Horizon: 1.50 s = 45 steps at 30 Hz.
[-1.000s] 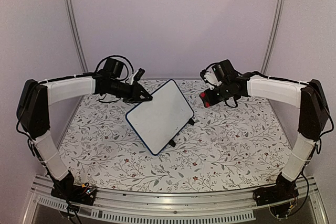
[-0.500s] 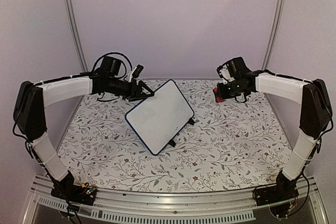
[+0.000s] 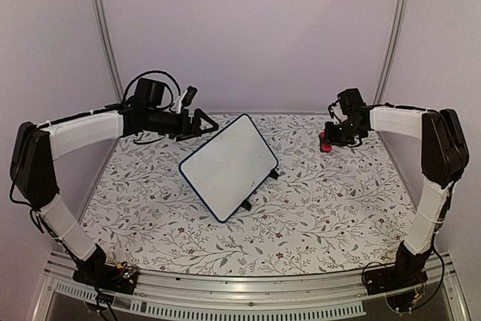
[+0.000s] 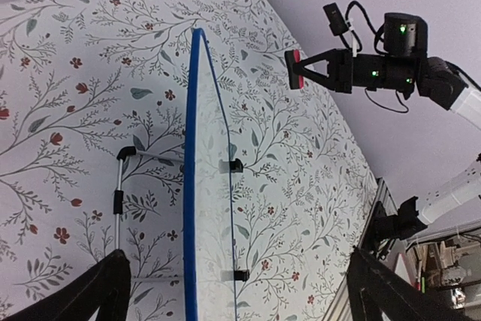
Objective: Erase the whiteboard
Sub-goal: Place the whiteboard eraser at the center of the board.
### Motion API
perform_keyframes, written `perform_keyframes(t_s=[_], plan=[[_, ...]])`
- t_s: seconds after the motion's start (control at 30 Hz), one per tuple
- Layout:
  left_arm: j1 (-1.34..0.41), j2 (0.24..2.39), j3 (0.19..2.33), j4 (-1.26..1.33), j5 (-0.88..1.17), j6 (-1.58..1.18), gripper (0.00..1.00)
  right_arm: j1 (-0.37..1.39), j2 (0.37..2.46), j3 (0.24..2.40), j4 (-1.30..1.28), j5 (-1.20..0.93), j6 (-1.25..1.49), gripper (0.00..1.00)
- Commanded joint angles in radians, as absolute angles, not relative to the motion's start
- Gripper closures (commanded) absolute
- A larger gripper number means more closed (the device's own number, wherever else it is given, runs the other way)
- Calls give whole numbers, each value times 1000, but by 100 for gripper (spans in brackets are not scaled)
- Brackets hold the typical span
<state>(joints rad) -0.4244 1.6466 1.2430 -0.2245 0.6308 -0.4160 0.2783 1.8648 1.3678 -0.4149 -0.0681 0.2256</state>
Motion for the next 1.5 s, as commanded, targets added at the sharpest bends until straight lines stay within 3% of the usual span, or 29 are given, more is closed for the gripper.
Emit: perform_keyframes(t_s=[0.0,0.3,0.67,0.97,1.17,1.47], plan=[[-404,1605,1223,-171,614,-427,0,244,1908,1389,-411,-102,275,84],[-386,1592,1206,-143,614,-444,0,214,2001,1394,-423,-146,305,72],[-382,1588,1203,-137,623,-452,0,209,2085,1383,-452,-126,319,64],[-380,1585,1201,-132,626,-454,0,209,2070,1333,-397,-241,344,51],[-377,1588,1200,-129,630,-456,0,221,2058,1338,-422,-156,354,44],[-372,1588,1197,-128,627,-457,0,317,1969,1407,-502,174,312,45]])
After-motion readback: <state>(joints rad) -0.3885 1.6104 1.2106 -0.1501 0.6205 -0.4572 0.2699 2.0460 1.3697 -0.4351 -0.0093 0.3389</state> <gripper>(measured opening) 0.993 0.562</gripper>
